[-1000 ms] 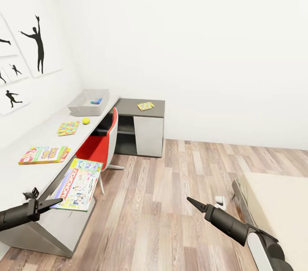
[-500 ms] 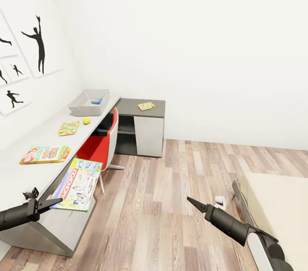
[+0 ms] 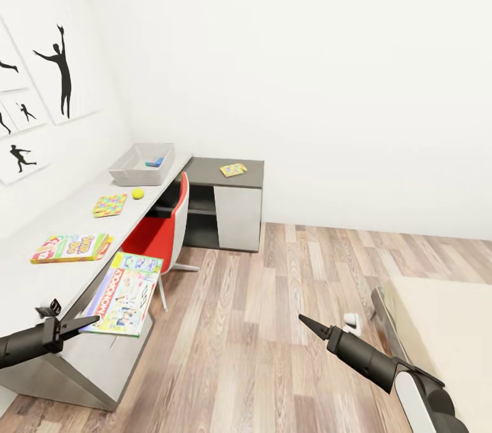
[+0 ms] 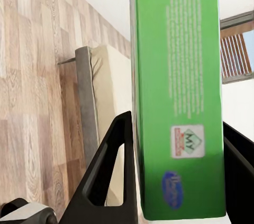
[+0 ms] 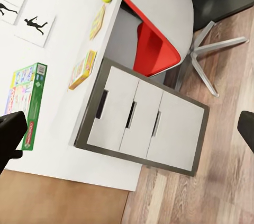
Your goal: Put all the toys in the child's room - the three board games (two on the bed and one on the table), the two jigsaw puzzles on the table, and the tennis ball on the table - inside the toy box on the table in the child's room.
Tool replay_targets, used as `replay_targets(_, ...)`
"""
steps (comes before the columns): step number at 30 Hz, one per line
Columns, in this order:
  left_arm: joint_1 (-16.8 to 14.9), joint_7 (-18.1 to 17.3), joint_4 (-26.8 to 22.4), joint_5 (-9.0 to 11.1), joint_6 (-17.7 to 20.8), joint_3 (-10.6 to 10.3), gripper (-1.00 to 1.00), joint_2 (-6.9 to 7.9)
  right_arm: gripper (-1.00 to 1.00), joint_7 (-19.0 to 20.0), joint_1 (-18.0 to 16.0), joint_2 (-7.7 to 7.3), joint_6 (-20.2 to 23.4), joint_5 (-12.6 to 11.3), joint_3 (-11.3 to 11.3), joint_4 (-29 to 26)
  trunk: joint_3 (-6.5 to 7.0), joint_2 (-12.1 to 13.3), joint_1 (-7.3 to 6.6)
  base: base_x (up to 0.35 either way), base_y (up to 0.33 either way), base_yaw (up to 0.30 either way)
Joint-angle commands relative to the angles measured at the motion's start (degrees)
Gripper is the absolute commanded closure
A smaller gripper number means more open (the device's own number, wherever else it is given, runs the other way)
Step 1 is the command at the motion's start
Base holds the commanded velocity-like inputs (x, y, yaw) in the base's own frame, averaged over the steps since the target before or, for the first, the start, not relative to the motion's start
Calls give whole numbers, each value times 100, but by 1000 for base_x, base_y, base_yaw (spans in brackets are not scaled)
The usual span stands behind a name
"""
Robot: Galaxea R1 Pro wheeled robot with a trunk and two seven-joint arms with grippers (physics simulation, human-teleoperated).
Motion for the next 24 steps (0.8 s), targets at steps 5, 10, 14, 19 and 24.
replay_targets(5, -4, -25, 0, 14, 58, 8, 100, 2, -100, -7, -4, 8, 13, -16, -14, 4, -12, -11, 5, 268, 0, 0)
replay_targets(10, -4, -25, 0, 16, 21, 10, 100, 2, -100, -16, -4, 5, 26, -12, -12, 34, -12, -11, 5, 325, 0, 0)
replay_targets(14, -4, -25, 0, 16, 2, 10, 100, 2, -100, -3, -5, 8, 26, -16, -8, 10, -12, -11, 5, 331, 0, 0)
replay_targets(19, -3, -25, 0, 16, -4, 10, 100, 2, -100, 1, -2, -3, 40, -22, -3, -120, -12, -11, 5, 332, 0, 0)
replay_targets(24, -3, -25, 0, 16, -4, 10, 100, 2, -100, 7, -4, 1, 33, -23, -26, -147, -12, -11, 5, 332, 0, 0)
